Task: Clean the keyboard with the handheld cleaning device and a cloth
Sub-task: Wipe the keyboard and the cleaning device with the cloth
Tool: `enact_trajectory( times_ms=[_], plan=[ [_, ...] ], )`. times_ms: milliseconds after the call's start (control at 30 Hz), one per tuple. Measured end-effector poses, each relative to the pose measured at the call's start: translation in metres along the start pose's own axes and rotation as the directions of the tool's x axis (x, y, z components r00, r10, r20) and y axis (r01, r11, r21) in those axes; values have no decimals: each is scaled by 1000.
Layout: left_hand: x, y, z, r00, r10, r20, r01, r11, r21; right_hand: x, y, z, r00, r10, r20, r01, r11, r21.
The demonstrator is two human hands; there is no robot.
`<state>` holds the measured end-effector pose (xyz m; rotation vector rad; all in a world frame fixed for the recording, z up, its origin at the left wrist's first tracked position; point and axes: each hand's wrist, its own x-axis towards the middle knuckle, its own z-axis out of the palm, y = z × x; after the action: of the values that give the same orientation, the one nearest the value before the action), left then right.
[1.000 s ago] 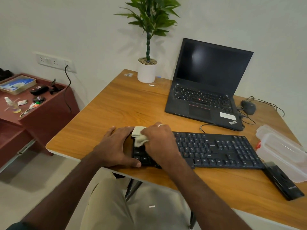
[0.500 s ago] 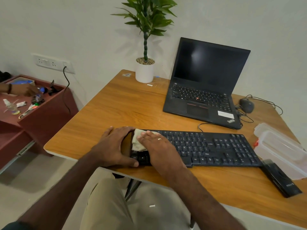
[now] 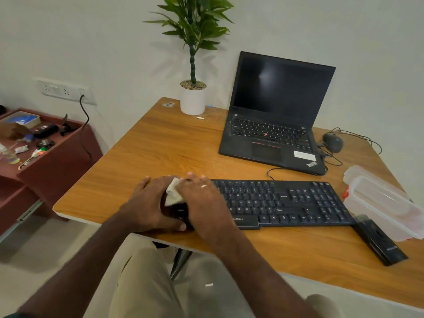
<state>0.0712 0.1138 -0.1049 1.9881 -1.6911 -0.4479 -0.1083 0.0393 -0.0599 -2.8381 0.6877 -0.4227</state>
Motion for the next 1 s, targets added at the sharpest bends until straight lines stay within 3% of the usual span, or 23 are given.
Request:
enact_trajectory(
  times_ms=[67, 167, 367, 533, 600, 667, 800, 900, 1000],
  plan=[
    [0, 0, 0, 1000, 0, -6, 0, 1000, -11, 1, -2, 4, 995, -18, 95, 17, 1000, 16],
    [1, -1, -1, 1000, -10, 9, 10, 1000, 22, -9, 13, -8, 996, 38, 82, -39, 999, 8],
    [0, 1, -2, 999, -16, 34, 15, 999, 30, -36, 67, -42, 958, 276, 71, -271, 959, -79],
    [1, 1, -1, 999, -21, 33, 20, 999, 36, -52, 107, -54, 865, 495, -88, -501, 861, -85],
    [1, 2, -2, 999, -18, 33, 17, 999, 30, -44, 92, -48, 864, 475, -168, -486, 873, -33],
    [0, 3, -3, 999, -18, 33, 18, 1000, 19, -31, 63, -35, 909, 373, -187, -376, 926, 22],
    [0, 4, -4, 999, -21, 35, 20, 999, 25, -20, 26, -8, 990, 121, -73, -120, 993, 16],
    [-1, 6, -5, 999, -30, 40, 29, 1000, 6, -29, 42, -8, 988, 154, -23, -153, 986, 62],
    [-1, 5, -5, 998, -33, 44, 33, 999, 4, -42, 76, -20, 961, 277, 7, -276, 961, -12]
  ],
)
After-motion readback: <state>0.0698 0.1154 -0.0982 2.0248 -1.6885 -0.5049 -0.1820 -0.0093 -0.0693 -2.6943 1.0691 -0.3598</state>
